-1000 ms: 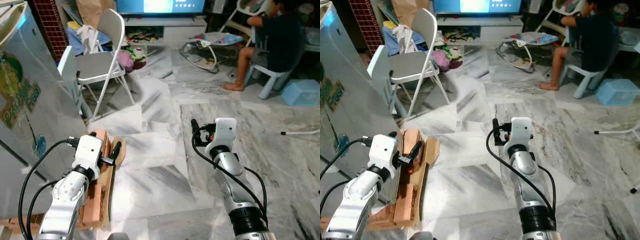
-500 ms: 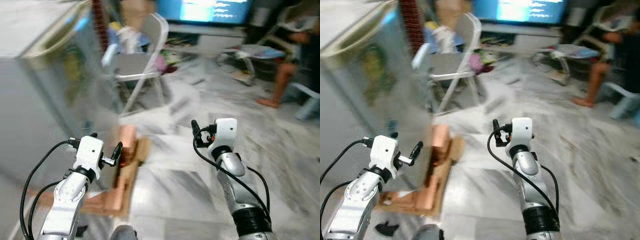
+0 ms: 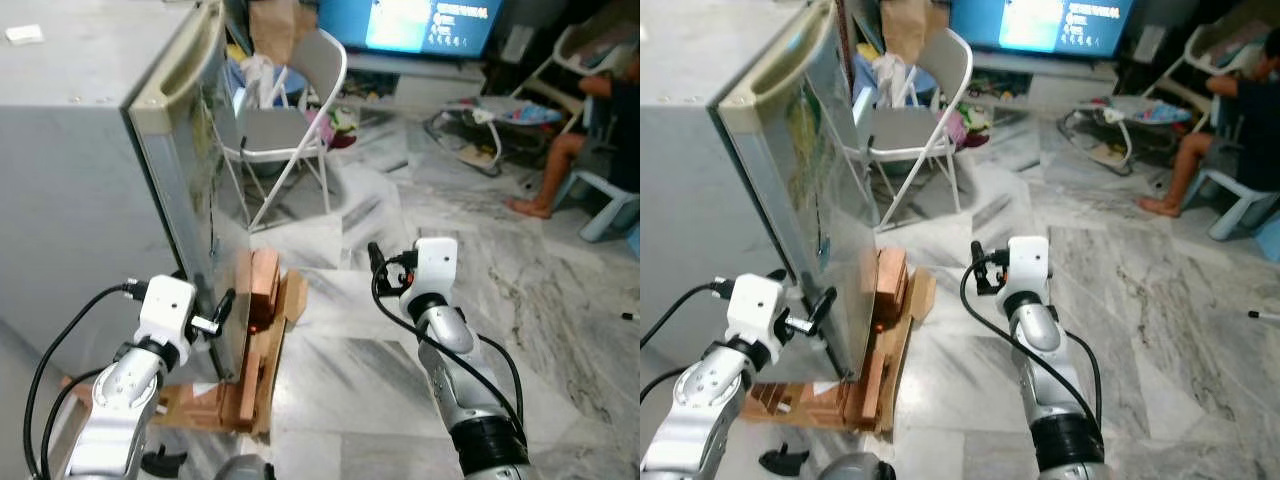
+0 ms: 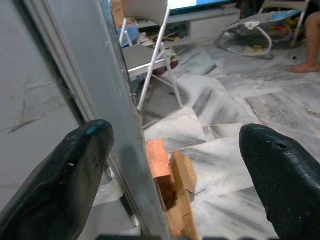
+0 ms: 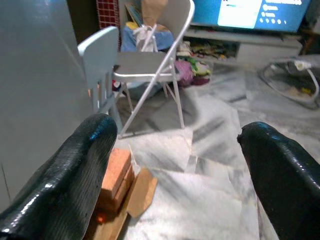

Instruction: Restocking fridge

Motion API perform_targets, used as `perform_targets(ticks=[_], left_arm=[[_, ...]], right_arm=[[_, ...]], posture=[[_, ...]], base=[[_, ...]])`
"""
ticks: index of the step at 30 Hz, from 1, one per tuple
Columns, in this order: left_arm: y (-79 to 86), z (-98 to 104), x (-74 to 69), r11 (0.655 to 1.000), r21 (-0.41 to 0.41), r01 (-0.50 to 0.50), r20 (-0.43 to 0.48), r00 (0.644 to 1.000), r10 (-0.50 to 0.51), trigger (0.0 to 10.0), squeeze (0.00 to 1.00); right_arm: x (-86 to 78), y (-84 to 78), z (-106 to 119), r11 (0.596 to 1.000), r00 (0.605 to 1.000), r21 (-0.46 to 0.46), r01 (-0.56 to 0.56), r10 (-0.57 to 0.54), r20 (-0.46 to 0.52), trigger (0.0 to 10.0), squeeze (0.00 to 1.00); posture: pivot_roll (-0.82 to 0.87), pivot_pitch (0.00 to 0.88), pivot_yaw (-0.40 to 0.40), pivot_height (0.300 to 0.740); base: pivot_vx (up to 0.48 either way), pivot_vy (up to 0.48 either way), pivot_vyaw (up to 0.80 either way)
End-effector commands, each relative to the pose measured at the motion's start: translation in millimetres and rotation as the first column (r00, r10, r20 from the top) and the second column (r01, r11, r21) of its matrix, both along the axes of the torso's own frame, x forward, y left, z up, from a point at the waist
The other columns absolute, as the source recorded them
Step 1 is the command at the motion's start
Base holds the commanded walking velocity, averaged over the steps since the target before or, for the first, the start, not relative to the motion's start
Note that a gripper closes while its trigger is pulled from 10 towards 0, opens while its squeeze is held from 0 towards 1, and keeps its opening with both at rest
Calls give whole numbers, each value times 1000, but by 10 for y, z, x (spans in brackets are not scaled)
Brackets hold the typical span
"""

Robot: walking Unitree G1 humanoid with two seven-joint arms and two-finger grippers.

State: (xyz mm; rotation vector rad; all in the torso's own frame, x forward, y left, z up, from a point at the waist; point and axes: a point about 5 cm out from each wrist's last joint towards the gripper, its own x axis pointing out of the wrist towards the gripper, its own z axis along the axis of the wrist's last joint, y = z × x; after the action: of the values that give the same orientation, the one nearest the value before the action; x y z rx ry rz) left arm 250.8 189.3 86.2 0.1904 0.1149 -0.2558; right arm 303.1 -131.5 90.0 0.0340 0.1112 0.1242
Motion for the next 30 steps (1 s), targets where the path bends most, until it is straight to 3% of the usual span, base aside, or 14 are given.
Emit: perform_targets(ticks=[1, 5, 6, 12, 21, 30], left_arm=[[31, 13, 48, 1000, -1, -13, 9, 1000, 13, 10000, 0], [77, 33, 162, 998, -26, -53, 14, 998, 53, 10000, 0], [85, 60, 250, 996, -48, -70, 20, 997, 71, 10000, 0], [64, 136, 466, 993, -81, -89, 45, 995, 93, 10000, 0], [27, 140, 548, 992, -103, -78, 57, 995, 84, 10000, 0], [82, 142, 780, 963, -127, -236, 45, 969, 243, 10000, 0]], right_arm=[[-18, -71, -8, 1000, 999, -5, 31, -31, -25, 10000, 0], [-78, -82, -41, 999, 995, -9, 33, -33, -89, 10000, 0], [-154, -87, -75, 1000, 991, -14, 26, -28, -130, 10000, 0], [-335, -112, -114, 1000, 982, -12, 6, -8, -189, 10000, 0], [-341, -138, -51, 1000, 981, -8, 26, -27, -194, 10000, 0], [-379, -114, -23, 1000, 978, -8, 10, -11, -208, 10000, 0]], posture=[[165, 0, -68, 740], [159, 0, -77, 740], [147, 3, -78, 740], [116, 8, -68, 740], [112, 14, -59, 740], [91, 25, -65, 740]], base=[[0, 0, 0], [0, 0, 0], [0, 0, 0], [0, 0, 0], [0, 0, 0], [0, 0, 0]])
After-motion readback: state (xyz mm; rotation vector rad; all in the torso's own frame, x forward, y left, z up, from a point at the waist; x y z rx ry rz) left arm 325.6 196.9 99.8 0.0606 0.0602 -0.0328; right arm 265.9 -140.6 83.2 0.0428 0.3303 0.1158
